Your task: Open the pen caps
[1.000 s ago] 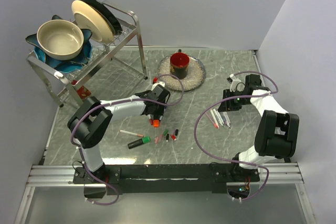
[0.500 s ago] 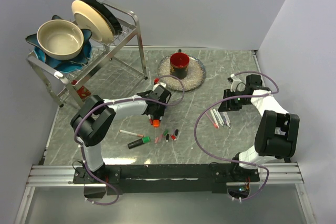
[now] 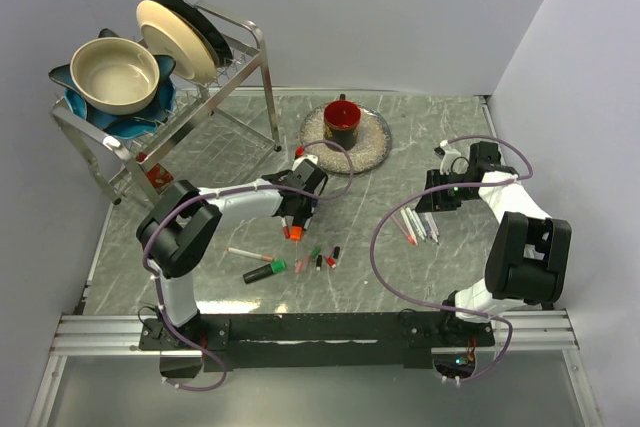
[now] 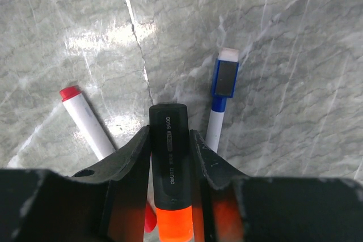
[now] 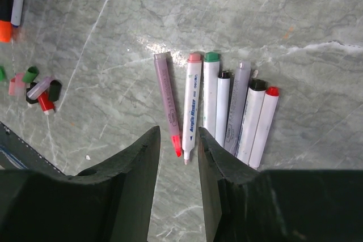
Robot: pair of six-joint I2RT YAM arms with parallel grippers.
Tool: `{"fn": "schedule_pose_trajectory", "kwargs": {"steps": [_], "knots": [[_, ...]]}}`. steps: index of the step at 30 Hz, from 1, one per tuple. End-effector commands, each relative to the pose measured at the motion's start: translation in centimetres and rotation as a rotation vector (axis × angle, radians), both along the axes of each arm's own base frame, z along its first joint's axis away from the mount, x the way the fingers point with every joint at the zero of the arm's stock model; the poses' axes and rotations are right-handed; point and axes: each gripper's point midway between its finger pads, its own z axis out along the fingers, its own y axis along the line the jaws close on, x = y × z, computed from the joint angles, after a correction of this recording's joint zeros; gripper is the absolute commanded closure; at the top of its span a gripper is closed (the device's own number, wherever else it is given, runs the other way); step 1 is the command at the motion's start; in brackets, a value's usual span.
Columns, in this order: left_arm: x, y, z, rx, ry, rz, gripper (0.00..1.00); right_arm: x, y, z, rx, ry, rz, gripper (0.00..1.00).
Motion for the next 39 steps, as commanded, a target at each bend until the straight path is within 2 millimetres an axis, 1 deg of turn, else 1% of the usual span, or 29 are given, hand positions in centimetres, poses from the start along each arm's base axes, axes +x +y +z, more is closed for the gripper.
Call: {"fn": "schedule_pose_trajectory", "kwargs": {"steps": [1, 2, 4, 5, 6, 7, 9, 10, 11, 13, 14, 16, 17, 18, 19, 20, 21, 23, 24, 26, 27, 28, 29, 30, 31, 32, 34, 37, 39], "knots": [[1.9, -1.9, 5.0, -0.107, -0.112, -0.026, 0.79, 1.2, 0.0, 2.8, 0.009, -0.101, 0.023, 0.59], [1.9, -2.2, 5.6, -0.125, -0.124, -0.033, 0.8, 1.1, 0.1, 2.9, 0.018, -0.102, 0.032, 0.59], [2.1, -3.0, 8.0, -0.192, -0.169, -0.052, 0.81, 0.9, 0.7, 3.2, 0.049, -0.106, 0.055, 0.59], [1.9, -3.1, 8.5, -0.214, -0.176, -0.056, 0.82, 0.7, 1.0, 3.4, 0.063, -0.109, 0.069, 0.59], [1.7, -3.3, 10.1, -0.254, -0.202, -0.064, 0.82, 0.6, 1.3, 3.7, 0.076, -0.125, 0.092, 0.59], [1.7, -4.1, 11.2, -0.309, -0.219, -0.09, 0.82, 0.2, 1.9, 4.3, 0.116, -0.133, 0.114, 0.59], [0.9, -4.9, 13.4, -0.399, -0.248, -0.124, 0.83, -0.2, 2.7, 5.0, 0.158, -0.161, 0.159, 0.59], [0.5, -5.4, 14.2, -0.443, -0.252, -0.146, 0.83, -0.6, 3.2, 5.4, 0.182, -0.163, 0.177, 0.59], [-0.1, -6.6, 15.9, -0.541, -0.266, -0.188, 0.84, -0.9, 4.0, 6.3, 0.239, -0.181, 0.202, 0.59], [-1.0, -8.0, 17.6, -0.648, -0.277, -0.245, 0.85, -1.5, 4.8, 7.1, 0.291, -0.201, 0.242, 0.59], [-1.9, -9.1, 19.4, -0.75, -0.287, -0.294, 0.87, -1.9, 5.5, 7.9, 0.345, -0.219, 0.266, 0.58], [-2.4, -9.8, 20.8, -0.829, -0.297, -0.324, 0.88, -2.7, 6.2, 8.7, 0.405, -0.237, 0.302, 0.57], [-2.9, -10.1, 21.0, -0.871, -0.282, -0.325, 0.89, -2.9, 6.5, 9.1, 0.429, -0.247, 0.313, 0.57], [-3.2, -10.7, 22.2, -0.924, -0.303, -0.355, 0.89, -3.3, 7.1, 9.9, 0.48, -0.264, 0.33, 0.56], [-3.4, -11.0, 22.7, -0.948, -0.304, -0.365, 0.89, -3.5, 7.3, 10.3, 0.506, -0.268, 0.334, 0.56], [-3.5, -11.2, 22.6, -0.971, -0.29, -0.356, 0.89, -3.7, 7.6, 10.7, 0.531, -0.276, 0.344, 0.55], [-3.7, -11.7, 23.5, -1.005, -0.308, -0.378, 0.89, -4.1, 8.2, 11.4, 0.57, -0.273, 0.353, 0.55], [-3.7, -12.3, 23.6, -1.031, -0.301, -0.374, 0.89, -4.4, 8.9, 12.1, 0.614, -0.263, 0.367, 0.54], [-3.9, -12.9, 23.8, -1.039, -0.302, -0.378, 0.89, -4.8, 9.7, 12.8, 0.637, -0.264, 0.398, 0.52], [-3.8, -13.8, 23.7, -1.038, -0.3, -0.372, 0.89, -5.2, 10.7, 13.3, 0.657, -0.231, 0.414, 0.51], [-4.2, -14.5, 23.7, -1.037, -0.297, -0.379, 0.89, -5.5, 11.2, 13.6, 0.658, -0.225, 0.423, 0.49], [-3.8, -14.7, 23.6, -1.026, -0.306, -0.358, 0.89, -4.9, 12.0, 13.3, 0.608, -0.261, 0.455, 0.48], [-4.1, -15.6, 23.6, -1.022, -0.305, -0.359, 0.89, -5.1, 12.3, 12.6, 0.612, -0.176, 0.382, 0.48], [-4.0, -15.8, 23.5, -1.011, -0.306, -0.35, 0.9, -5.0, 12.6, 13.1, 0.582, -0.219, 0.365, 0.45], [-3.4, -16.0, 23.5, -0.99, -0.318, -0.32, 0.9, -3.2, 12.4, 13.3, 0.516, -0.333, 0.339, 0.42], [-3.7, -16.6, 23.0, -0.978, -0.31, -0.322, 0.9, -3.9, 13.1, 13.1, 0.536, -0.291, 0.306, 0.38], [-3.6, -17.0, 22.8, -0.964, -0.313, -0.307, 0.9, -3.9, 13.3, 14.5, 0.531, -0.37, 0.304, 0.32], [-3.6, -17.7, 22.4, -0.944, -0.312, -0.291, 0.9, -3.5, 13.1, 14.5, 0.517, -0.384, 0.248, 0.32], [-3.9, -18.1, 22.1, -0.944, -0.301, -0.298, 0.9, -3.0, 12.9, 14.0, 0.509, -0.358, 0.189, 0.32]]}}
